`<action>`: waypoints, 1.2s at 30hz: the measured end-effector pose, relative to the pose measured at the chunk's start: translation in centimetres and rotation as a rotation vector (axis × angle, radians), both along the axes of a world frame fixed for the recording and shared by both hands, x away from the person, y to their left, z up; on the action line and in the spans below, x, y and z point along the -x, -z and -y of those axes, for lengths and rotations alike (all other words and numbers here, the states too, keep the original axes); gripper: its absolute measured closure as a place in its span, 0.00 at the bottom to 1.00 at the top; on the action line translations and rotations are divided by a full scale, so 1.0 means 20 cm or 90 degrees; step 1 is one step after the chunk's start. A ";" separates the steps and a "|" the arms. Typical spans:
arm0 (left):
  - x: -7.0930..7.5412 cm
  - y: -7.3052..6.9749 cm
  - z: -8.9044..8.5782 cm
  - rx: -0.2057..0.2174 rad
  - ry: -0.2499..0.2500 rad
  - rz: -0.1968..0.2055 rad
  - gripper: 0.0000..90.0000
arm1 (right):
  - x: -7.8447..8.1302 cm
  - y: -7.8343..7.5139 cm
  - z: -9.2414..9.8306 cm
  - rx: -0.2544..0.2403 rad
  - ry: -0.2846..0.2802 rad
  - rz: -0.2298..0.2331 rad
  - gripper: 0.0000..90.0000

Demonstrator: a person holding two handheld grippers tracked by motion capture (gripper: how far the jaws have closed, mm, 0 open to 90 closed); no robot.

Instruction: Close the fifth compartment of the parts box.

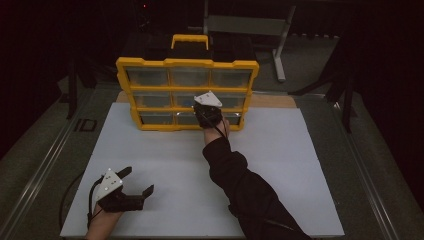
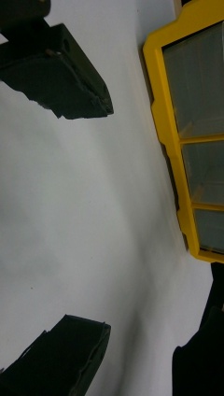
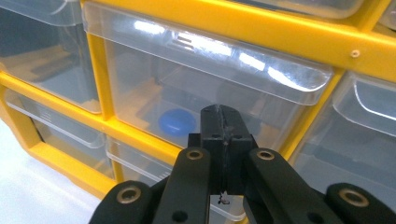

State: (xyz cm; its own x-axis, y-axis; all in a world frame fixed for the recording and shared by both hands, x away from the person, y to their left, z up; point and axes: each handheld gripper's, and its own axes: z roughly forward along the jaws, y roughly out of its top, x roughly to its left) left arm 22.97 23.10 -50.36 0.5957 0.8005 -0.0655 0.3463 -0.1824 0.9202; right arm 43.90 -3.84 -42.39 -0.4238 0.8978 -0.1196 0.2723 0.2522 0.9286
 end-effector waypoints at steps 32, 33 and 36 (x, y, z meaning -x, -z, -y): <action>0.00 0.00 0.01 -0.004 0.011 0.002 0.00 | 0.08 -0.01 -0.05 -0.027 -0.033 -0.035 0.48; 0.00 0.00 0.01 -0.004 0.011 0.002 0.00 | 0.08 -0.01 -0.05 -0.030 -0.035 -0.039 0.44; 0.00 0.00 0.01 -0.003 0.011 0.002 0.00 | 0.07 -0.01 -0.06 -0.039 -0.040 -0.061 0.30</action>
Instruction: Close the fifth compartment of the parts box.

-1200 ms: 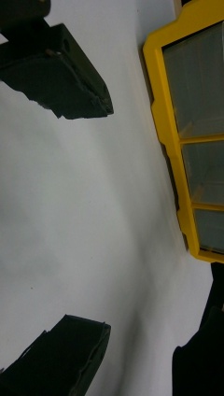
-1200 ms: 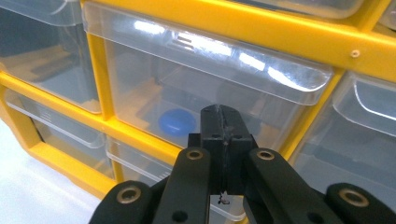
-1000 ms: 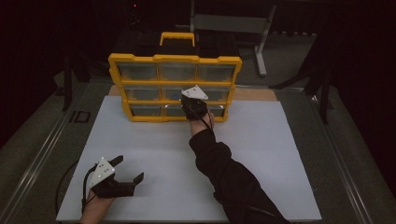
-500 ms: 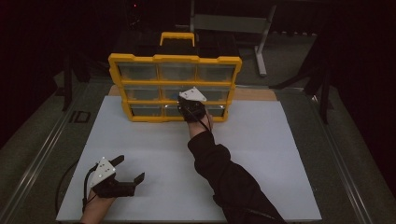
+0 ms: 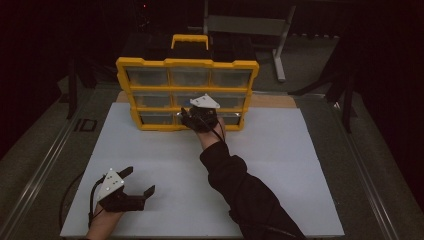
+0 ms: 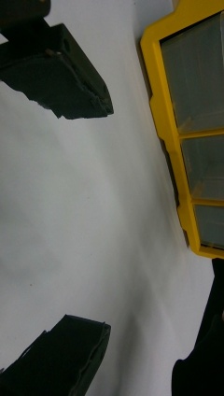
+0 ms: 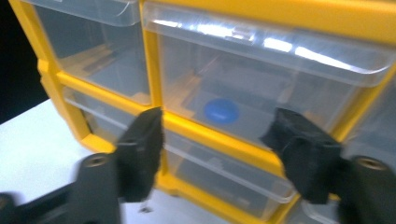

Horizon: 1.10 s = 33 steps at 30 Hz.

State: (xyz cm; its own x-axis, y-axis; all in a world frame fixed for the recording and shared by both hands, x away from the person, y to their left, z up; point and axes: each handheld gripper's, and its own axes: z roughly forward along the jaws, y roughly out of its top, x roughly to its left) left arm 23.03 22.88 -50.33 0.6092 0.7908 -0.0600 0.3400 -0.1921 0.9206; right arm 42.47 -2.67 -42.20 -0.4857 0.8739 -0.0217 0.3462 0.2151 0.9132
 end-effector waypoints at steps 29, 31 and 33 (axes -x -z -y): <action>0.01 0.00 0.00 0.003 0.007 -0.001 0.00 | 0.04 -0.02 0.05 0.000 -0.061 -0.045 0.11; 0.01 0.00 0.00 0.007 0.006 -0.002 0.00 | 0.04 -0.02 0.06 0.003 -0.069 -0.045 0.11; 0.01 0.00 0.00 0.007 0.005 -0.002 0.00 | 0.05 -0.02 0.06 0.004 -0.073 -0.045 0.11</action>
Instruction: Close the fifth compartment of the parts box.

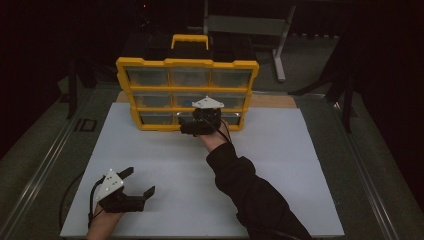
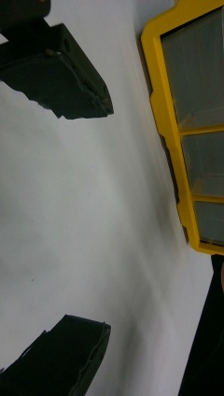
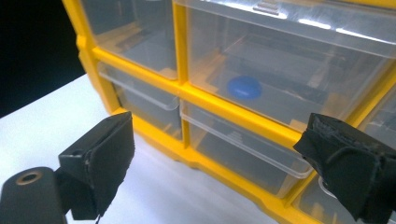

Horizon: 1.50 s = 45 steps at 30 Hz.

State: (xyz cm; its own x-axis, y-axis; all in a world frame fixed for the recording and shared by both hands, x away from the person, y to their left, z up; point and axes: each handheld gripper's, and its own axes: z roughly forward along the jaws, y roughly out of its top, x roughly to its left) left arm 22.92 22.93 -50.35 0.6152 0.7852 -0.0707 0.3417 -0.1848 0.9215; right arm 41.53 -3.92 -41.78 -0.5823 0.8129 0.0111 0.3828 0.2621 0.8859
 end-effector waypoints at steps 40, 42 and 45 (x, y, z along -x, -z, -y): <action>0.00 0.00 0.01 -0.002 0.007 0.006 0.00 | 0.25 0.20 0.38 0.056 -0.218 -0.067 0.11; 0.00 0.00 0.01 -0.001 0.008 0.006 0.00 | 0.27 0.21 0.39 0.058 -0.228 -0.070 0.11; 0.00 0.00 0.01 -0.001 0.008 0.006 0.00 | 0.29 0.22 0.42 0.058 -0.235 -0.078 0.11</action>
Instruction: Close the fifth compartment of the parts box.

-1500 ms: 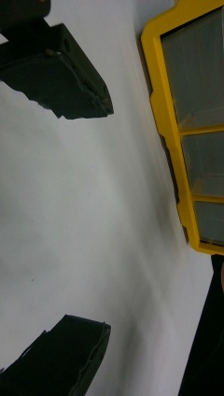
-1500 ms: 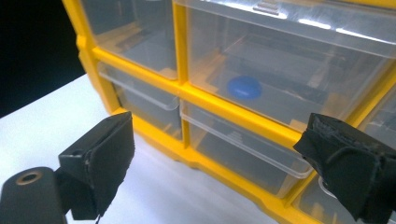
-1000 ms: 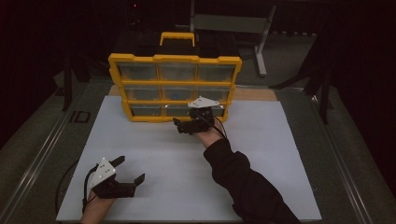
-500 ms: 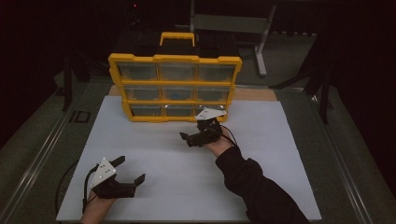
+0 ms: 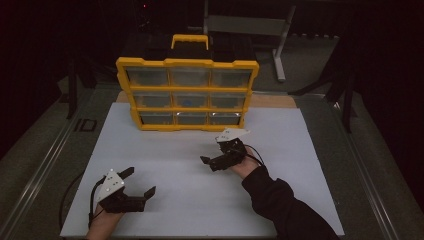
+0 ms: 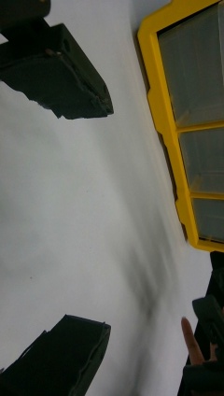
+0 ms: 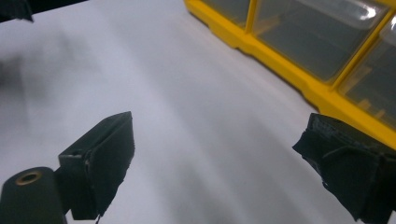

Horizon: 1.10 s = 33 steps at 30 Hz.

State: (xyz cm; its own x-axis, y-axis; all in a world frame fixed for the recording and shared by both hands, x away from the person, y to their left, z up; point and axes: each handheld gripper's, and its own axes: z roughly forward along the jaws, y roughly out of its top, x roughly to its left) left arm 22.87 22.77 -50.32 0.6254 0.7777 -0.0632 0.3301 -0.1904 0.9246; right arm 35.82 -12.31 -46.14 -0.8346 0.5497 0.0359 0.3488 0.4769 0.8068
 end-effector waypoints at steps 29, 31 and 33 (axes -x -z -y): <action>0.00 0.00 0.00 -0.005 0.000 0.000 0.00 | 0.21 0.11 0.36 -0.035 -0.015 0.016 0.11; 0.00 0.00 0.00 -0.005 0.000 0.000 0.00 | 0.21 0.12 0.38 -0.032 -0.012 0.016 0.11; 0.00 0.00 0.00 -0.005 0.000 0.000 0.00 | 0.22 0.13 0.40 -0.032 -0.006 0.014 0.11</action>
